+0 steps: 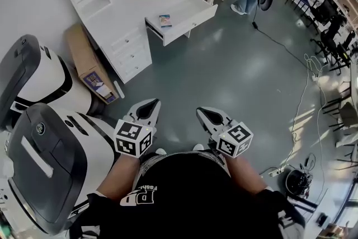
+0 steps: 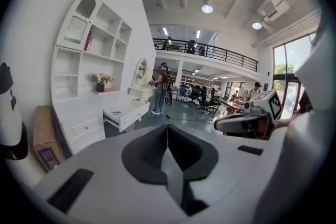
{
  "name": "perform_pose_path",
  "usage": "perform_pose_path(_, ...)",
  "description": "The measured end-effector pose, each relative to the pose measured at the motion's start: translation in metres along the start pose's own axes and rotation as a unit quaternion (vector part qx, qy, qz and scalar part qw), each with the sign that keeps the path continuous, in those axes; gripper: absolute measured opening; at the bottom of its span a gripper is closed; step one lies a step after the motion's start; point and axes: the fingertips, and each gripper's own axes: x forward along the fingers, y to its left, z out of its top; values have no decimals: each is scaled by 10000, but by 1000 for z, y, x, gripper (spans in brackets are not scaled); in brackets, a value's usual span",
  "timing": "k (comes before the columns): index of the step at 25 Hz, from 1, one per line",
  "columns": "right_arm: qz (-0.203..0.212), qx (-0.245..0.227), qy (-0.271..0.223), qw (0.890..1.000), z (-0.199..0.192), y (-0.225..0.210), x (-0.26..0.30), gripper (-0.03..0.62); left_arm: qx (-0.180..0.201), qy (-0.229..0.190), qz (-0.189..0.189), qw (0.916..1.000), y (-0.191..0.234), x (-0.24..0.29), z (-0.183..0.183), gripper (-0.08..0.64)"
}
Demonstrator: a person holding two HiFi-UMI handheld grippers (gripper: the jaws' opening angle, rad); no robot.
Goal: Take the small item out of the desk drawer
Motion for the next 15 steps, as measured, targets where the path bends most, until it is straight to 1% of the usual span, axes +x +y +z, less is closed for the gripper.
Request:
perform_pose_path(4,-144,-184,-155,9996,7,9,7,9,16,6,-22,10000,8,-6,-2,15)
perform_pose_path(8,-238,-375,-99,9990,5,18,19,9,8,57,-22,10000,21,-13,-8,15)
perform_pose_path(12,-199,-210,-13,9996,-3,29,30,9,13,100,-72,9999,33,-17,-12,15)
perform_pose_path(15,-349,-60,18,9994,-9,29,35,9,34,107,-139,9998,38,-19,-13,15)
